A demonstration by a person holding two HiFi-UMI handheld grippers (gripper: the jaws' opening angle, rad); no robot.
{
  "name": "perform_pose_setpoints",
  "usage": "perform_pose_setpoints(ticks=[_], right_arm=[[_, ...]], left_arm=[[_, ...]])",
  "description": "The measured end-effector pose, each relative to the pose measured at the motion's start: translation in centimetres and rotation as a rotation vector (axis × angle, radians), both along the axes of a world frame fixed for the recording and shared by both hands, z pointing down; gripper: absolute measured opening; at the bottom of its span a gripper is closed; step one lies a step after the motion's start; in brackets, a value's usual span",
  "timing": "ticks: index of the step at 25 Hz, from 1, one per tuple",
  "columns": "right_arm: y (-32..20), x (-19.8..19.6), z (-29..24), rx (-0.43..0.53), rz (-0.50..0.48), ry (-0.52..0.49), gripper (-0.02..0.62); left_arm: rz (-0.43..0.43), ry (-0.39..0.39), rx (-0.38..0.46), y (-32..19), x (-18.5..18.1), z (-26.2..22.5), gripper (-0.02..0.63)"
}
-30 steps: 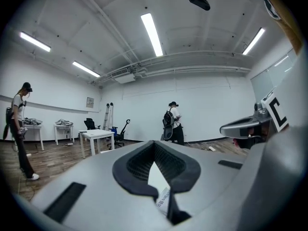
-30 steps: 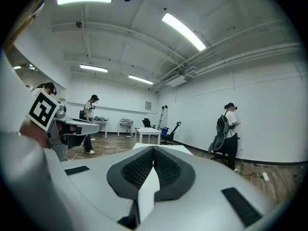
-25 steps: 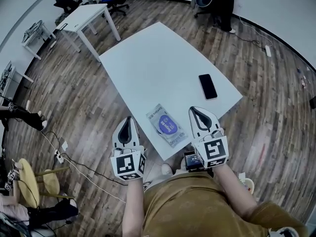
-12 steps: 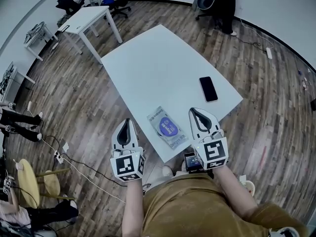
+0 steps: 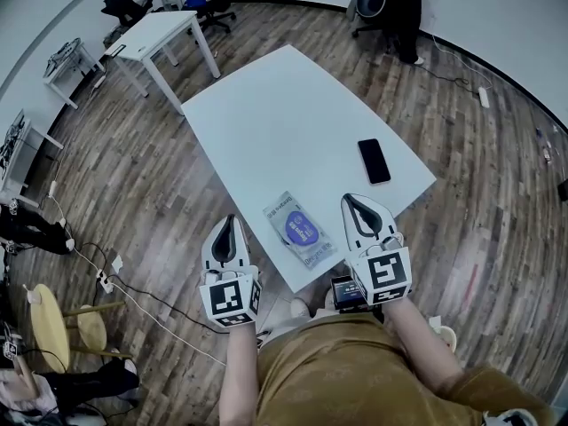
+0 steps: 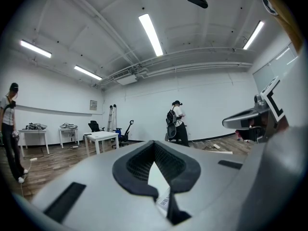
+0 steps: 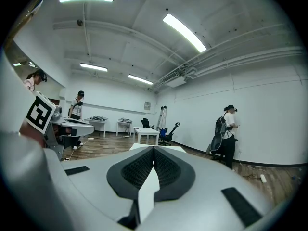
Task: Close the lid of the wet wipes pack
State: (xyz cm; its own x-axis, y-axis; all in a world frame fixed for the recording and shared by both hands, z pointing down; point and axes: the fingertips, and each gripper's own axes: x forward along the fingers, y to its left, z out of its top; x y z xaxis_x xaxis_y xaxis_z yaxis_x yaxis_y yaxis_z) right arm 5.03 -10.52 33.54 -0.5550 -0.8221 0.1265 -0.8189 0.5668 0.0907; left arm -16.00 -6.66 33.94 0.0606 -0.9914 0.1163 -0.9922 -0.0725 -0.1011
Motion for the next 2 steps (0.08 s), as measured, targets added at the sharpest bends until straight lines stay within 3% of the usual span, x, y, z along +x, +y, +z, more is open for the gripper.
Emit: perform_pose_setpoints(ticks=[2], right_arm=[[-0.07,0.06,0.03,-0.001,0.003,-0.004,0.008]], left_arm=[[0.0,0.001,-0.001,0.04,-0.06,0.07,0.006]])
